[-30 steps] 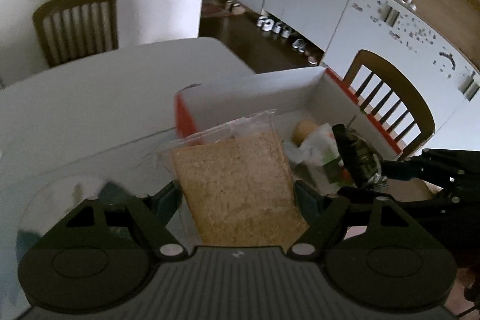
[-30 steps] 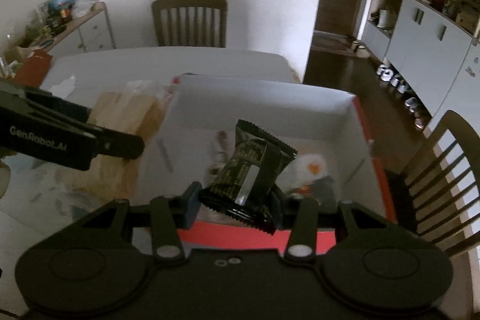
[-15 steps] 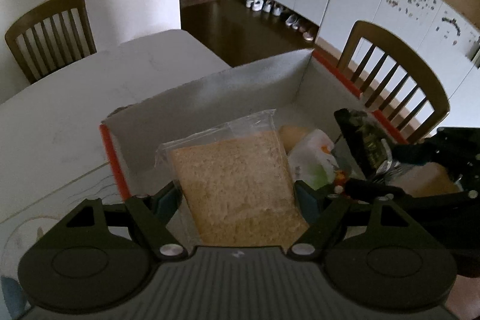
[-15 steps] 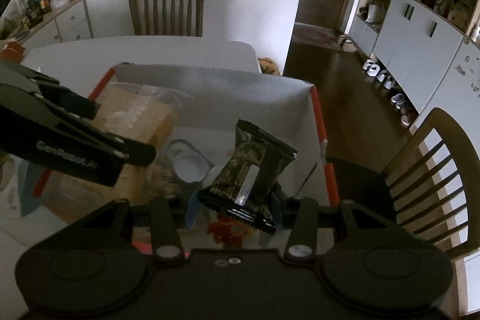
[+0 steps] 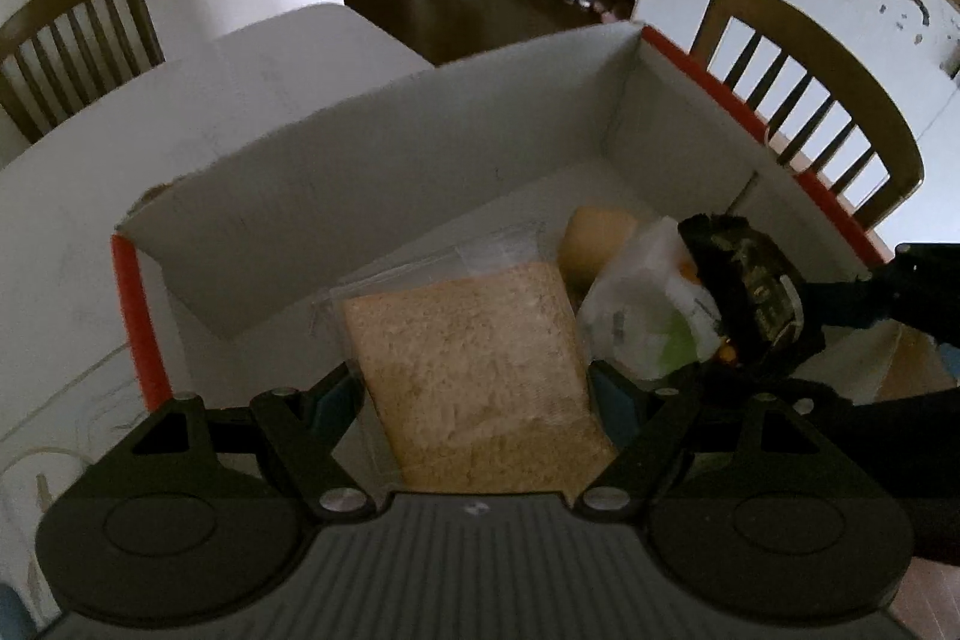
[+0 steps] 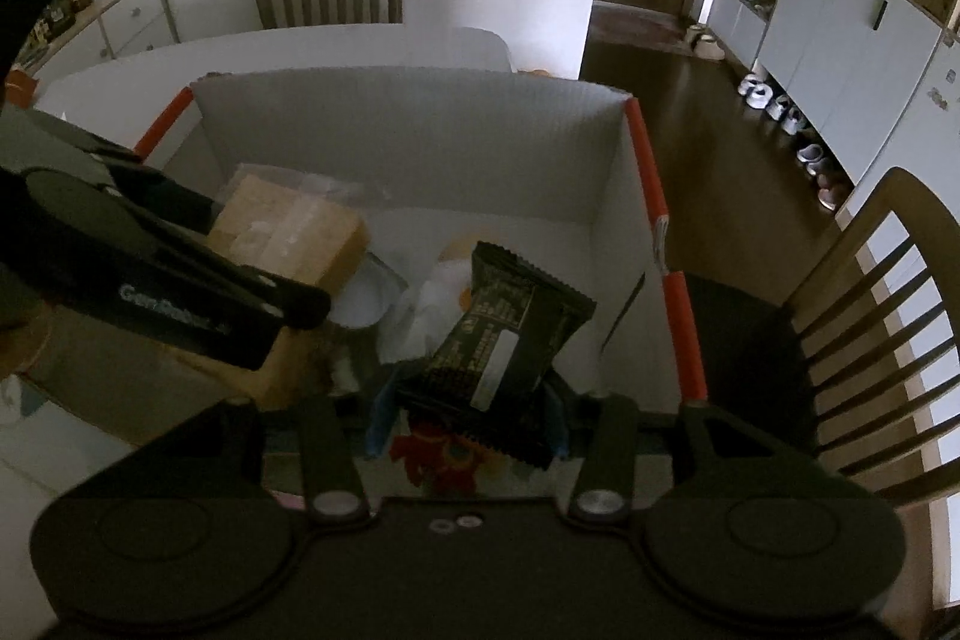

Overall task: Organize objects
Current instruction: 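Open both grippers to drop the bread and snack packet into the box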

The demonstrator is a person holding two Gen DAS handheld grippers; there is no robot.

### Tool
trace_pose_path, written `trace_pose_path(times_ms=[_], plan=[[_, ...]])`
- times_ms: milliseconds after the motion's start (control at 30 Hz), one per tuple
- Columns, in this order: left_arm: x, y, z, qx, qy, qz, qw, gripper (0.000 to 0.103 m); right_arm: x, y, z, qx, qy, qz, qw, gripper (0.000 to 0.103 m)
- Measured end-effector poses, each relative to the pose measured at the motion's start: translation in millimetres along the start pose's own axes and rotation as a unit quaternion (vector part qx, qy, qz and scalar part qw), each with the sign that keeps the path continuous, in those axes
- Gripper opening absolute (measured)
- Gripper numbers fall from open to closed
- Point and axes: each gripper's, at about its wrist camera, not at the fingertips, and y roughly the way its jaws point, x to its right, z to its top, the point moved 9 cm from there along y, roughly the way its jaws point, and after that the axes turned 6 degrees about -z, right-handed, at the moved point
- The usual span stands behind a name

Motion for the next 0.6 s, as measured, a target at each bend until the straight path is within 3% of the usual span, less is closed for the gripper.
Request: trace_pose_path(times_ms=[600], plan=[[2.5,-8.8,-1.4,0.019,0.001,0.002,0.9998,0.082,8.2,-18.2,-2.6,0.017,0.01,-0.019,1.0,0.069]])
